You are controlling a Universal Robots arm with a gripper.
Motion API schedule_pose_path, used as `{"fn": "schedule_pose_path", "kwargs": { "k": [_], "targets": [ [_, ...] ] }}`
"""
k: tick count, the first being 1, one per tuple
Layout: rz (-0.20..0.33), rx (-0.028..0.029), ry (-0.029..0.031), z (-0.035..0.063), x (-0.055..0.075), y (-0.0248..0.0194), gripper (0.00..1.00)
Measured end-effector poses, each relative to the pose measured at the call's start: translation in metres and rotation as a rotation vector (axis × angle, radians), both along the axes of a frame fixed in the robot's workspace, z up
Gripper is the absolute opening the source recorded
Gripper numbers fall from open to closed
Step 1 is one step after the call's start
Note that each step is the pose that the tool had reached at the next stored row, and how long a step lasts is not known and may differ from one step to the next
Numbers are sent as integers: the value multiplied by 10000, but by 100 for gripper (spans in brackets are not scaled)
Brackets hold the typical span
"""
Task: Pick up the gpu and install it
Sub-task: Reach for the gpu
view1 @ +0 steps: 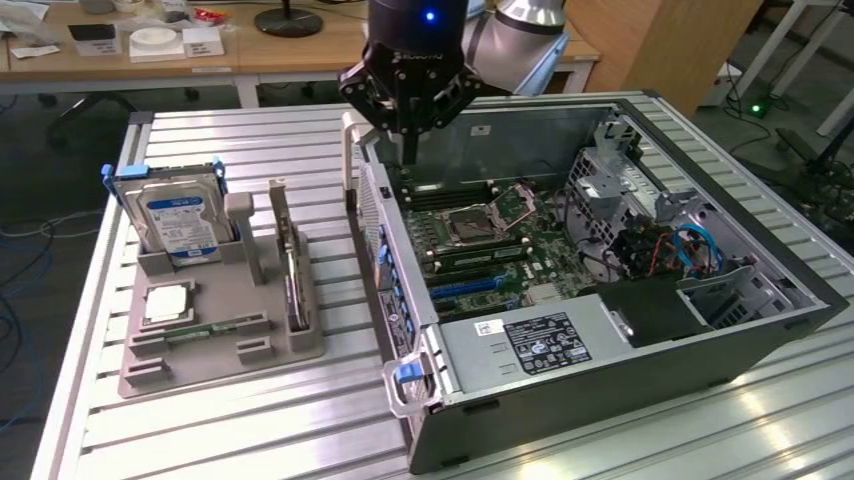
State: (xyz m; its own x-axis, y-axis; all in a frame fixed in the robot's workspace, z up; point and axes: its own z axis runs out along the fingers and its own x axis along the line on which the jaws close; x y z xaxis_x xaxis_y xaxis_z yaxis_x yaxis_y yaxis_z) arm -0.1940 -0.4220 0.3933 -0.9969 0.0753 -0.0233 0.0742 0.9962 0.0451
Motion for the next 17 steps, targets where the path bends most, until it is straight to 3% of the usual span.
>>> {"fn": "schedule_pose_path", "kwargs": {
  "k": [17],
  "targets": [
    [0, 0, 0, 0, -70, -49, 10]
  ]
}}
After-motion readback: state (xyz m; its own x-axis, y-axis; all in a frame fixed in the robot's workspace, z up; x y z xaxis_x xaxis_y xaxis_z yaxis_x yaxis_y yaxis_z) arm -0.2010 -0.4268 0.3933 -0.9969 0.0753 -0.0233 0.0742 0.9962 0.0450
